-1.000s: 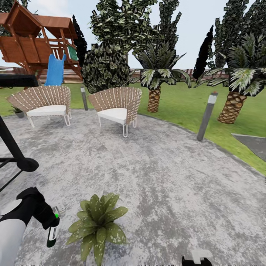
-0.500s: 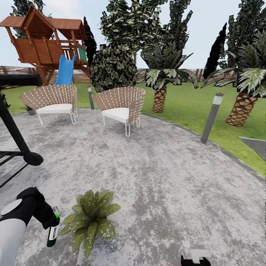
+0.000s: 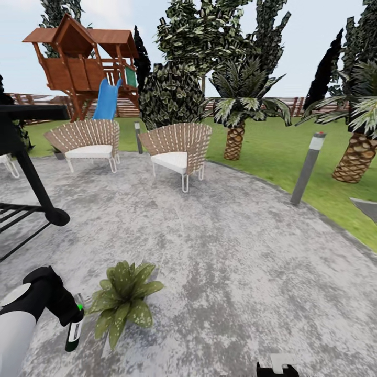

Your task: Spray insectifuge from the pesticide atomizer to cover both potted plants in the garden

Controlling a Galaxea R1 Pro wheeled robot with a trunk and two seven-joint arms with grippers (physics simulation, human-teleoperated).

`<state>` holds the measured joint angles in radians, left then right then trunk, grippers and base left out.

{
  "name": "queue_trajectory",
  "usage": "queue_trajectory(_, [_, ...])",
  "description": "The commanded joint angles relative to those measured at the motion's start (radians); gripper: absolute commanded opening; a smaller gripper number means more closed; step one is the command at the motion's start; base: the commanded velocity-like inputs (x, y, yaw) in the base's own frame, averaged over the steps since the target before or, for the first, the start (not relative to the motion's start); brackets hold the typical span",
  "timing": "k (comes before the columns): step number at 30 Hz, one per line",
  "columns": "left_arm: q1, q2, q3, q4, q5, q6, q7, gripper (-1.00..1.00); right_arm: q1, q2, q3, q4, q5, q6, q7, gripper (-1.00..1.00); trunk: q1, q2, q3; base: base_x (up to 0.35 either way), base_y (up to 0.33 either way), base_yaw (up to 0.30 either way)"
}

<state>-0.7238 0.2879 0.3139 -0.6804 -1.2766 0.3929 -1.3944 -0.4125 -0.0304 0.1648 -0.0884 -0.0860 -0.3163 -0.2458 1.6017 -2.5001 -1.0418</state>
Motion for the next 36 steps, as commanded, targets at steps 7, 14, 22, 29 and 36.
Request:
queue_trajectory(7, [-0.004, -0.002, 0.004, -0.001, -0.006, 0.011, -0.005, -1.00, 0.000, 0.000, 0.009, 0.001, -0.009, -0.003, -0.002, 1.00, -0.001, 0.000, -0.001, -0.276, -0.163, 0.276])
queue_trajectory(14, [0.007, 0.000, 0.008, -0.001, -0.005, 0.009, -0.002, -1.00, 0.000, 0.000, 0.009, 0.001, -0.009, -0.003, -0.002, 1.00, -0.001, 0.000, -0.001, -0.279, -0.162, 0.276])
queue_trajectory(22, [0.011, 0.003, 0.045, 0.018, 0.093, -0.004, 0.097, -1.00, 0.000, 0.000, 0.009, -0.001, -0.009, -0.003, -0.001, 1.00, -0.001, 0.000, -0.001, -0.277, -0.171, 0.098])
queue_trajectory(29, [0.012, -0.005, 0.047, 0.143, 0.204, -0.151, 0.259, -1.00, 0.000, -0.004, 0.007, -0.001, -0.009, -0.003, -0.001, 1.00, -0.001, 0.000, -0.001, -0.179, -0.115, 0.000])
queue_trajectory(36, [0.012, -0.033, 0.044, 0.261, 0.240, -0.222, 0.397, -1.00, 0.000, -0.006, 0.011, -0.003, -0.007, -0.002, 0.006, 1.00, -0.001, 0.000, 0.003, -0.008, -0.005, -0.165])
